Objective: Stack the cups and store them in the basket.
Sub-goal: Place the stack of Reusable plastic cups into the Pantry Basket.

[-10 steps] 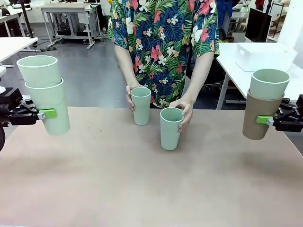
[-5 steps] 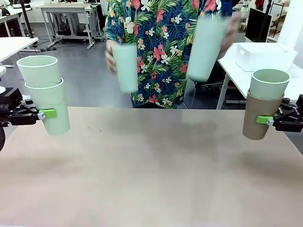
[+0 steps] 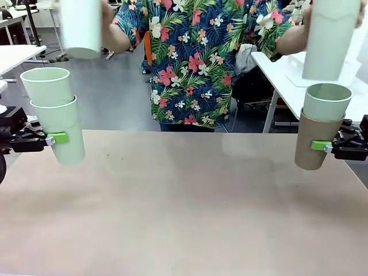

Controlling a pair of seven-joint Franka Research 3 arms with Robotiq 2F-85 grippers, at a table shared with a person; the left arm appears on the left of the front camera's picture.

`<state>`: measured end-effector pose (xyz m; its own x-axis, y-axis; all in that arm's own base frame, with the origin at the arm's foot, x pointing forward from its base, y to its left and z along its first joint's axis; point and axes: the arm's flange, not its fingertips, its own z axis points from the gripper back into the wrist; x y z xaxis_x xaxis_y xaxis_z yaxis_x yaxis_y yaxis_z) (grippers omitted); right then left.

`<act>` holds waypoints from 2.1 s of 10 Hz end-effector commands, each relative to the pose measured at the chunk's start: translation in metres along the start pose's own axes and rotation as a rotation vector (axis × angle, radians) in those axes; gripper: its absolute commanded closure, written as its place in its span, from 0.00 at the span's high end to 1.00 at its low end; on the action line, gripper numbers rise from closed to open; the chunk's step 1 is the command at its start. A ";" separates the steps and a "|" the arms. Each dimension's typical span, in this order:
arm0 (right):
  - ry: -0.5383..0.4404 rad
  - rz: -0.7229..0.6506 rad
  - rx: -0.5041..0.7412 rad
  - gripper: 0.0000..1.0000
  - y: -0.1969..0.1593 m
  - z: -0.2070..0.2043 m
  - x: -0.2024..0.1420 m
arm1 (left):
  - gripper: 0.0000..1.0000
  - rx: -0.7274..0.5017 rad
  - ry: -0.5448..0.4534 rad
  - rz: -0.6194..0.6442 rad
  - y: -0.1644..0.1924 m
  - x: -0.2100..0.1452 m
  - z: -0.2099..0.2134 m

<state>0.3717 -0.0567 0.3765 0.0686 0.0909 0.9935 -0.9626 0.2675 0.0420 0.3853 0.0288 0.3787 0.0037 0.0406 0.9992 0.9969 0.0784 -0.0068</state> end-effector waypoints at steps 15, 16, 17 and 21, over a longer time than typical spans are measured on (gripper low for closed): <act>-0.009 0.014 0.003 0.87 0.001 0.000 0.004 | 0.86 -0.015 -0.009 -0.015 -0.002 0.002 0.003; -0.009 0.014 0.003 0.87 0.001 0.000 0.004 | 0.86 -0.015 -0.009 -0.015 -0.002 0.002 0.003; -0.009 0.014 0.003 0.87 0.001 0.000 0.004 | 0.86 -0.015 -0.009 -0.015 -0.002 0.002 0.003; -0.009 0.014 0.003 0.87 0.001 0.000 0.004 | 0.86 -0.015 -0.009 -0.015 -0.002 0.002 0.003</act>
<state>0.3717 -0.0567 0.3763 0.0691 0.0908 0.9935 -0.9626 0.2676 0.0425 0.3853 0.0288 0.3785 0.0040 0.0404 0.9992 0.9969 0.0783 -0.0072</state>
